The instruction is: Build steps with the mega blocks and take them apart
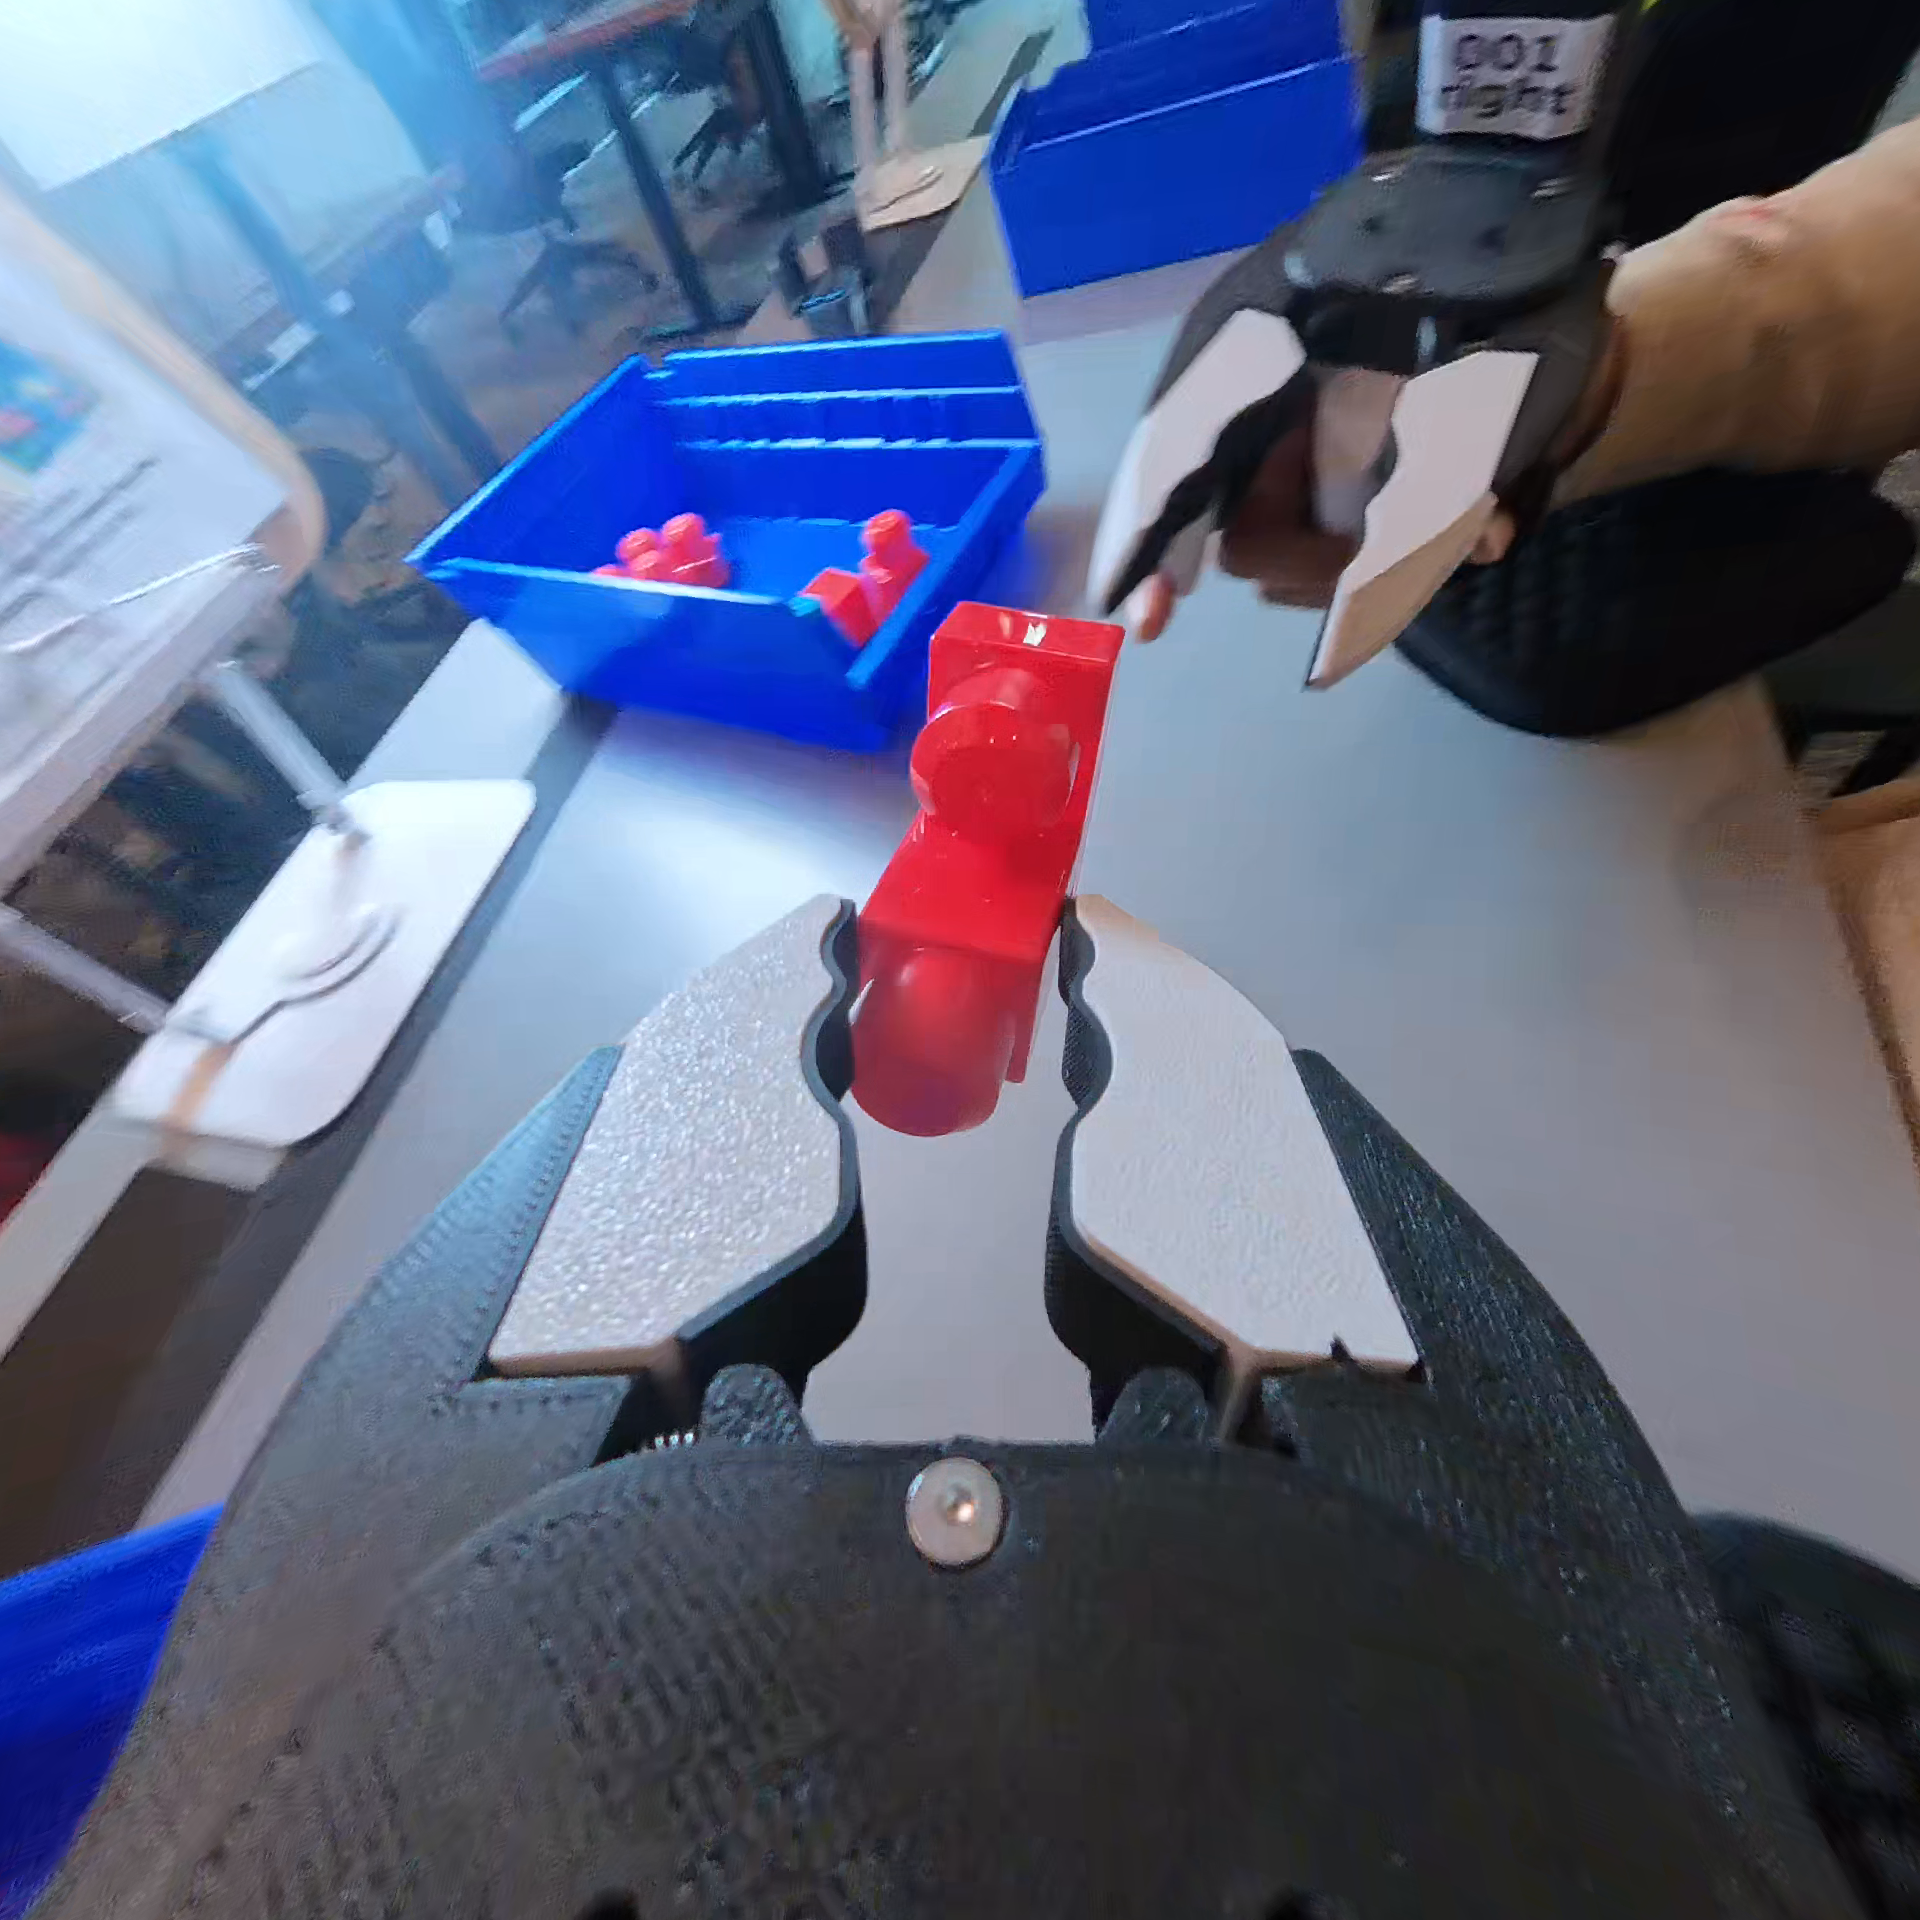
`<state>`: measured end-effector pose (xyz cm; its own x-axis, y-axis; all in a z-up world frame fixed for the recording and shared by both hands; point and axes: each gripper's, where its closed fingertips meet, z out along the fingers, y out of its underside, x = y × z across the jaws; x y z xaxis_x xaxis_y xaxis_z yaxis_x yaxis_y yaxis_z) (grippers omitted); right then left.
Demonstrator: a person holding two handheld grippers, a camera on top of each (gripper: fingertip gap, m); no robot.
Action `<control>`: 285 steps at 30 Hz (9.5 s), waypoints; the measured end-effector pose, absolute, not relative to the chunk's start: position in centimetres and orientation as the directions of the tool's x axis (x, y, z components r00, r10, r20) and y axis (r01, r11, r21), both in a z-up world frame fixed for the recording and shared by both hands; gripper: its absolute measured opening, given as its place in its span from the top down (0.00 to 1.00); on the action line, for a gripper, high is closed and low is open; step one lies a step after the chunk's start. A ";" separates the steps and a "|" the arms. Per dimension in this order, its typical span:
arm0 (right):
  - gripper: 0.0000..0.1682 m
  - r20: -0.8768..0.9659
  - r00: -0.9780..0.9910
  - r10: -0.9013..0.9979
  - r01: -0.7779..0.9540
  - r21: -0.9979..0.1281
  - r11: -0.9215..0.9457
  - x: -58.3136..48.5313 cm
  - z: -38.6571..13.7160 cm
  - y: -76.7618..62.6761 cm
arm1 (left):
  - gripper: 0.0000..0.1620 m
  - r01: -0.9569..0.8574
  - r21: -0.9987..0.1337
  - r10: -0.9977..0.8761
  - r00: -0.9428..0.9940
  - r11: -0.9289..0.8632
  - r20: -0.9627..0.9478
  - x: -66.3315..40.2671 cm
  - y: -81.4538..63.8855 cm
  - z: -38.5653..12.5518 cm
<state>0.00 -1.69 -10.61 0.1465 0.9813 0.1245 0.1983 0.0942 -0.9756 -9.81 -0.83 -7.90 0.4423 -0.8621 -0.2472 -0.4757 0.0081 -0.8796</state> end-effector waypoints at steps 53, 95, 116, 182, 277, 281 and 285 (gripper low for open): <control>0.79 0.544 0.672 0.503 0.739 -0.531 -0.413 19.1 -17.1 22.6 | 0.74 -0.405 -0.907 -0.946 0.324 -0.112 -0.028 -2.3 -3.6 -19.0; 0.83 0.403 0.905 0.138 0.407 -0.719 -0.563 21.7 -17.4 40.8 | 0.73 -0.354 -0.921 -0.841 0.538 -0.161 -0.060 -5.5 0.6 -18.9; 0.73 0.222 0.588 0.778 0.392 -0.919 -0.034 6.0 -8.8 15.6 | 0.65 -0.313 -0.684 -0.192 0.949 -0.659 -0.250 -39.4 13.1 -12.4; 0.79 -0.509 -0.352 0.785 0.202 -0.861 -0.468 -1.7 -10.3 -4.6 | 0.78 -0.444 -0.777 -0.774 0.245 0.446 -0.584 -4.4 -5.9 -9.0; 0.74 0.087 0.482 0.872 0.808 -0.430 -0.404 11.8 -18.7 23.9 | 0.80 -0.219 -0.976 -0.816 0.565 -0.004 -0.123 -8.8 0.5 -15.0; 0.74 0.110 0.466 0.878 0.727 -0.613 -0.310 10.5 -14.8 21.5 | 0.79 -0.232 -0.973 -0.738 0.655 0.006 -0.161 -11.9 2.3 -13.0; 0.74 0.123 0.404 0.906 0.640 -0.746 -0.184 8.7 -11.7 16.3 | 0.76 -0.300 -0.945 -0.569 0.803 -0.127 -0.179 -20.2 5.8 -10.0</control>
<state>8.65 16.33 -11.75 0.4043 0.9063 0.1230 0.6403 -0.1844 -0.7457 -20.19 5.82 -10.00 0.8028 -0.5687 -0.1789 -0.3003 -0.1265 -0.9454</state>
